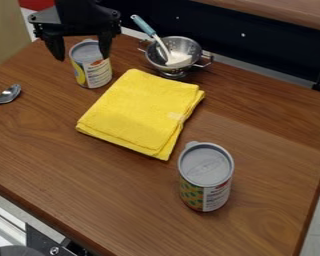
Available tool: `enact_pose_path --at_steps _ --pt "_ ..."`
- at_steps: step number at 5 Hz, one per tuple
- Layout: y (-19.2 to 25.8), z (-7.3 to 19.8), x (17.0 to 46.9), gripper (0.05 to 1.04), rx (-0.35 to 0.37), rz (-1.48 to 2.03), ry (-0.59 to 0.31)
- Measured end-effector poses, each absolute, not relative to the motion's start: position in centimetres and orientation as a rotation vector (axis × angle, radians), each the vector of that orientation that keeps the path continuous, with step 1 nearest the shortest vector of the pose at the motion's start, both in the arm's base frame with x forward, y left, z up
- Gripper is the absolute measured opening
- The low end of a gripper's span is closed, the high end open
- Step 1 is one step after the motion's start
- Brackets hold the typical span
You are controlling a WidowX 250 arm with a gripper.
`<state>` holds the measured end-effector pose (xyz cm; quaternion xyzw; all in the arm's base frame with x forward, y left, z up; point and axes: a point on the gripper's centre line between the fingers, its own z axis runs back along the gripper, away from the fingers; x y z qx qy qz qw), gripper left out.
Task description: Put the container on the left side of the table
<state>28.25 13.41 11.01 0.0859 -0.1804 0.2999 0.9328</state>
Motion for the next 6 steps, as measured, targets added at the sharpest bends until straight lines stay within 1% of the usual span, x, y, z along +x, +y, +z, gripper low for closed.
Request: enact_pose_path --at_steps 1,2,3,4,5,6 --pt "13.2 10.1 27.8 0.998 0.173 0.625 -0.337" --pt "9.7 8.6 27.2 0.998 0.176 0.725 -0.284" --pt "5.7 8.2 26.6 0.998 0.173 0.808 -0.264" --pt "2.3 8.3 25.8 0.998 0.126 1.061 -0.195" --pt "-2.2 9.1 25.8 0.998 0.054 1.240 -0.155" --pt "-5.8 9.5 26.0 0.998 -0.004 1.474 -0.108"
